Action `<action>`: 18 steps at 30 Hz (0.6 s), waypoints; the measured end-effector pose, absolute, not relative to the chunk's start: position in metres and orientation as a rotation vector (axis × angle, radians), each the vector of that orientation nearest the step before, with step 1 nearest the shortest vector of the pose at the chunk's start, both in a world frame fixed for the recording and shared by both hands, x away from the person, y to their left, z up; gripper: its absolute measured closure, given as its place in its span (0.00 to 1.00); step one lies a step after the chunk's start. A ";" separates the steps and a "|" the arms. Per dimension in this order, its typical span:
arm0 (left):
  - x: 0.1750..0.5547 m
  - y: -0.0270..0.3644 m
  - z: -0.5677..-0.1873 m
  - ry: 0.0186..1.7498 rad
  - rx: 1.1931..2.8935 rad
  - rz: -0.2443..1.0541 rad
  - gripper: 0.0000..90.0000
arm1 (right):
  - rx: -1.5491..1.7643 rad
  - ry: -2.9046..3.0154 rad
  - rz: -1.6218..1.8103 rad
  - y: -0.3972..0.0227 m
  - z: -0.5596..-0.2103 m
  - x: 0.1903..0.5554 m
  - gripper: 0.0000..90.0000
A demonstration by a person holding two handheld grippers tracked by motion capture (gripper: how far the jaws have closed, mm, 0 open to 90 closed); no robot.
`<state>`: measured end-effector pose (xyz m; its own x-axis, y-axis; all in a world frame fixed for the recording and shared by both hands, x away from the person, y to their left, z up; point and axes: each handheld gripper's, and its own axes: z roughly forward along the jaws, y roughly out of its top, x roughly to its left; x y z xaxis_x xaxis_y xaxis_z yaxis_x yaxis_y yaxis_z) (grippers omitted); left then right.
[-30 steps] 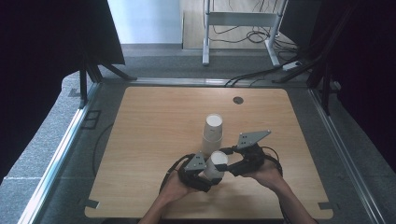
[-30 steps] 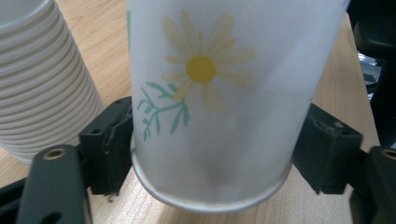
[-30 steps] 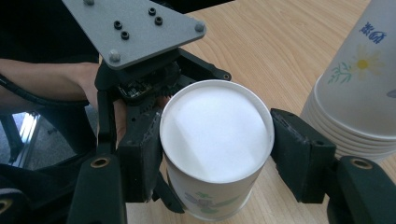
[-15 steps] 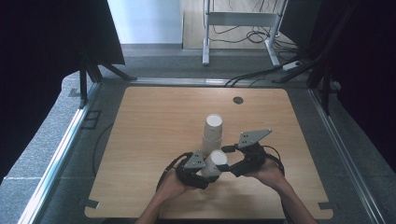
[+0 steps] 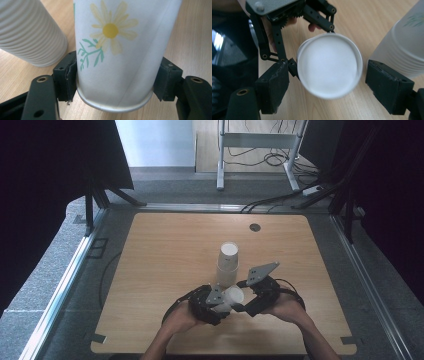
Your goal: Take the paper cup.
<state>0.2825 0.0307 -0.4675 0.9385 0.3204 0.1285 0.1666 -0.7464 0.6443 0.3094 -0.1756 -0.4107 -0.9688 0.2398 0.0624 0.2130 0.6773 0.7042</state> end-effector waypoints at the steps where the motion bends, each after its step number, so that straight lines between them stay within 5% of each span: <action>1: 0.282 0.029 -0.468 0.334 2.435 0.302 0.34 | 0.377 2.857 1.168 -0.174 -0.412 0.309 0.21; 18: 0.277 0.019 -0.470 0.290 2.480 0.293 0.34 | 0.331 2.938 1.060 -0.161 -0.428 0.308 0.34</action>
